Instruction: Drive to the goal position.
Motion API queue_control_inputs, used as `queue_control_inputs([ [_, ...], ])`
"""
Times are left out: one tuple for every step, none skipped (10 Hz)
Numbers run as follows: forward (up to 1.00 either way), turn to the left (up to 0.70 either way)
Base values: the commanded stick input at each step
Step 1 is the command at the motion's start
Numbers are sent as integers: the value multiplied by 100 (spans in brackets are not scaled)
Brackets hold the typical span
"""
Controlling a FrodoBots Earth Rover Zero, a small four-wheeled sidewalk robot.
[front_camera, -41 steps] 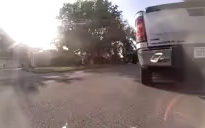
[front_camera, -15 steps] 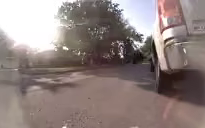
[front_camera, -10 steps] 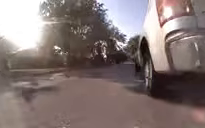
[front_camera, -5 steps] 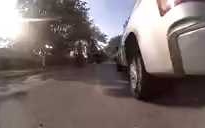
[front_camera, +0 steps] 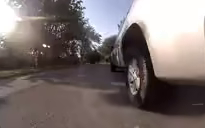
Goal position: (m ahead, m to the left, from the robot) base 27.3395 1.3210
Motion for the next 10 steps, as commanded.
queue_control_inputs([
  [70, 35],
  [70, 35],
  [70, 35],
  [70, 30],
  [70, 0],
  [70, 0],
  [70, 0],
  [70, 0],
  [70, -7],
  [70, -31],
])
